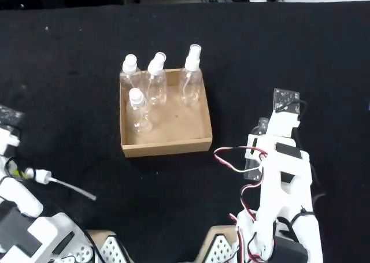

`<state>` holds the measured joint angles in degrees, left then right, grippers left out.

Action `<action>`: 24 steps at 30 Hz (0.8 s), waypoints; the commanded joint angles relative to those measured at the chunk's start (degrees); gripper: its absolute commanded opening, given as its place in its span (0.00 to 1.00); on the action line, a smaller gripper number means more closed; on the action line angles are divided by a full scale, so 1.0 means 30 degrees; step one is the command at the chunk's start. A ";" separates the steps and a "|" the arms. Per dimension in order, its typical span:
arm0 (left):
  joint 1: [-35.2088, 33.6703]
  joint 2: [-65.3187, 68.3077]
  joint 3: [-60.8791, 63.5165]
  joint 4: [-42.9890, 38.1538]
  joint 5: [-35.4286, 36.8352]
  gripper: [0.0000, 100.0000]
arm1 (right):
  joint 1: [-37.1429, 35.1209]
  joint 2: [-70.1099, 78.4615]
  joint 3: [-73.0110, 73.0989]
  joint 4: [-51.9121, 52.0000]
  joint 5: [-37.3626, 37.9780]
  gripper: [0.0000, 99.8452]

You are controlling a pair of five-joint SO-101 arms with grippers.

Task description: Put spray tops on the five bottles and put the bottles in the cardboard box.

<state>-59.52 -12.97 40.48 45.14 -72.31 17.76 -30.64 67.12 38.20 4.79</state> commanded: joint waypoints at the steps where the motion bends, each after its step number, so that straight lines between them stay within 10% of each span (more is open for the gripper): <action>1: 0.0220 -0.0264 -0.2564 0.0381 0.4278 0.31 | -0.0469 -0.1158 -0.0044 -0.0410 0.0000 0.01; 11: 0.1011 0.1289 -0.5963 1.2278 1.4652 0.31 | -0.0469 -0.1158 -0.0044 -0.0410 0.0029 0.01; 24: 0.1480 0.3780 -0.2593 0.8088 2.1275 0.31 | -0.0498 -0.1128 0.0220 -0.0879 0.0645 0.01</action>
<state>-56.00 -1.27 29.85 73.19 -11.47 17.76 -30.64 67.65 37.23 6.02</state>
